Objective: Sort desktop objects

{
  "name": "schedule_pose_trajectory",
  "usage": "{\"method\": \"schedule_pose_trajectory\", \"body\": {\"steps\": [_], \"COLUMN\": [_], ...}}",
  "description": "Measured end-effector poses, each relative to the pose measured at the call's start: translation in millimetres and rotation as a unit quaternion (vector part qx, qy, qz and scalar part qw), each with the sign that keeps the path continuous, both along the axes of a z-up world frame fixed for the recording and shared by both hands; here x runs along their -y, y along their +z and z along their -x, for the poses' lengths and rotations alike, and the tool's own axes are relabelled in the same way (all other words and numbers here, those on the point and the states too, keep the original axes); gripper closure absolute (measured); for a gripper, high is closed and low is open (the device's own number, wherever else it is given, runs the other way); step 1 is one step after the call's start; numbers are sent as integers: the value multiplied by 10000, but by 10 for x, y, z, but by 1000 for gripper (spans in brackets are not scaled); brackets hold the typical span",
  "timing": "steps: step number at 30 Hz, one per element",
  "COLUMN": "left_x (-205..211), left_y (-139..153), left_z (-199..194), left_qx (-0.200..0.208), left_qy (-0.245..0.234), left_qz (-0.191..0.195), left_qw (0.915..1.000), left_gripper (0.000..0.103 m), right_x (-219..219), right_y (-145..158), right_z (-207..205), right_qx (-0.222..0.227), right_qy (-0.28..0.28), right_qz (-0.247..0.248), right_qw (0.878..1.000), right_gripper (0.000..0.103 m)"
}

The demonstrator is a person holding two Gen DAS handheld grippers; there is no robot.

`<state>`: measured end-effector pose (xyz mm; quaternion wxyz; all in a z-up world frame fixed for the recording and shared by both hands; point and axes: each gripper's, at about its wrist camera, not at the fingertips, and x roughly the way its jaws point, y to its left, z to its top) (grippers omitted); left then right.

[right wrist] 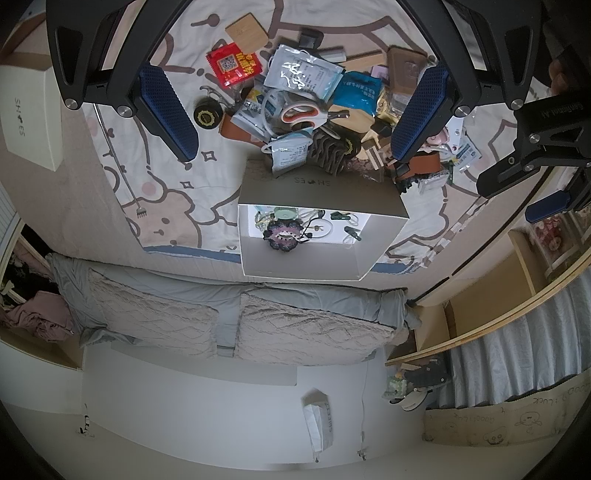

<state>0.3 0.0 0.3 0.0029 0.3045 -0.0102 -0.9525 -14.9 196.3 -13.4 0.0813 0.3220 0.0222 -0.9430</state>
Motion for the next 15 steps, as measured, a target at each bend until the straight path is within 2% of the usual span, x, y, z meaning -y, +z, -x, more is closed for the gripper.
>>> {"method": "schedule_pose_trajectory", "body": {"steps": [5, 15], "left_x": [-45, 132], "left_y": [38, 277], "left_z": [-47, -138], "left_qx": [-158, -463], "left_qy": [20, 159], "left_qz": [-38, -93], "left_qw": [9999, 9988], "left_gripper": [0, 0], "right_x": [-33, -99], "right_y": [54, 159], "right_z": [-61, -149], "right_qx": [-63, -355], "right_qy": [27, 110], "right_qz": [156, 227], "right_qw": [9999, 9991], "right_gripper": [0, 0]}}
